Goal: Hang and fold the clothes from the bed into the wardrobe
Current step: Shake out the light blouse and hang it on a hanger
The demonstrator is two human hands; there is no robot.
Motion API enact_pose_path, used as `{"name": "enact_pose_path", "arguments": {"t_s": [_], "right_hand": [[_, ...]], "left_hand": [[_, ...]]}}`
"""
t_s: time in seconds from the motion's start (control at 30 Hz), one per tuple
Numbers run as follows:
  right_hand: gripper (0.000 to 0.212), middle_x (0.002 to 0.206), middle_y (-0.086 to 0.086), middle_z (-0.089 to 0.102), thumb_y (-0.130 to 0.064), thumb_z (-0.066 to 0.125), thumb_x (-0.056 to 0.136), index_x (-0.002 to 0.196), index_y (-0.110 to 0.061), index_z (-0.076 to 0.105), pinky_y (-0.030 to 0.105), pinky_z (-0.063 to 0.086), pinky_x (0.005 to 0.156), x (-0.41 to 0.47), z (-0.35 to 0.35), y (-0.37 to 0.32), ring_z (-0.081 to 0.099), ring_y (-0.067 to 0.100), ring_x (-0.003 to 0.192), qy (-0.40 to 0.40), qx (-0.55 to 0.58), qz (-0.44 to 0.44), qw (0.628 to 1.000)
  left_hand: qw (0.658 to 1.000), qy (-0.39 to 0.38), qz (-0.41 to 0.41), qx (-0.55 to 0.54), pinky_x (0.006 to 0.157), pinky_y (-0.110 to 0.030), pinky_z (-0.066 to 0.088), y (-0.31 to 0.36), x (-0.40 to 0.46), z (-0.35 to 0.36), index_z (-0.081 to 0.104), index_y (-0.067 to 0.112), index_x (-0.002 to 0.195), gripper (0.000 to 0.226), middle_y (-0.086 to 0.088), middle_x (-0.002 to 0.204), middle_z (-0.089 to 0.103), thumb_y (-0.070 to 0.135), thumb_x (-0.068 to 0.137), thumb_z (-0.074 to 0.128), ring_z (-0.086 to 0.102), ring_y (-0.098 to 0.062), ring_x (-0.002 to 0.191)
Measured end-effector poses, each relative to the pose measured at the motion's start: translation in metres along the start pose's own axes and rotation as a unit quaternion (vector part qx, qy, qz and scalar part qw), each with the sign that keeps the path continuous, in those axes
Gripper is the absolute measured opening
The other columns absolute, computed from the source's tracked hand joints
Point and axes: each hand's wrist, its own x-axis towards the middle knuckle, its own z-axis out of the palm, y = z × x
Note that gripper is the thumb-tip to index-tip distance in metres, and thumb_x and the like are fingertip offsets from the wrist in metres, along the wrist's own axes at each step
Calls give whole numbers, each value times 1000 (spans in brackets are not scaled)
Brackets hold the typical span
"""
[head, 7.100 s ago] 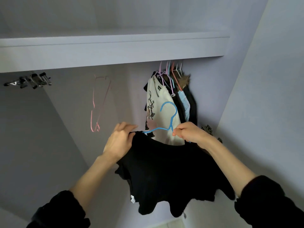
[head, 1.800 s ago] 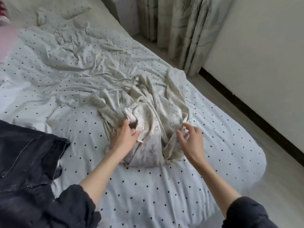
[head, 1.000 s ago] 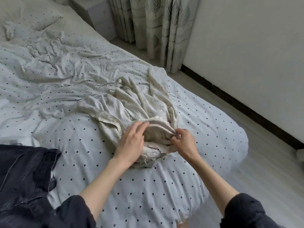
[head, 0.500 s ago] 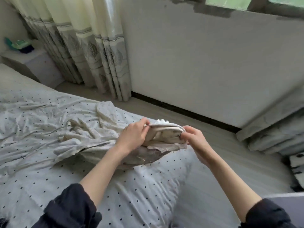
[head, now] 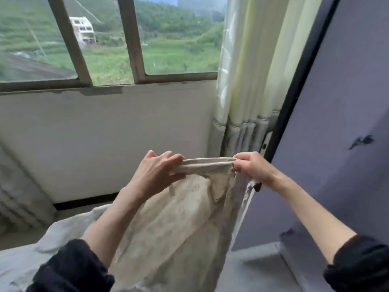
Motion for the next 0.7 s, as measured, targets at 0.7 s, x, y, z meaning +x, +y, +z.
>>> {"name": "enact_pose_path", "arguments": {"t_s": [0.7], "right_hand": [[20, 85, -4, 61, -32, 43, 76, 85, -22, 57, 35, 33, 88, -169, -170, 58, 56, 24, 90, 395, -241, 187, 867]], "left_hand": [[874, -118, -24, -471, 52, -26, 25, 215, 139, 2, 66, -2, 73, 46, 2, 58, 45, 44, 67, 66, 34, -12, 56]]}}
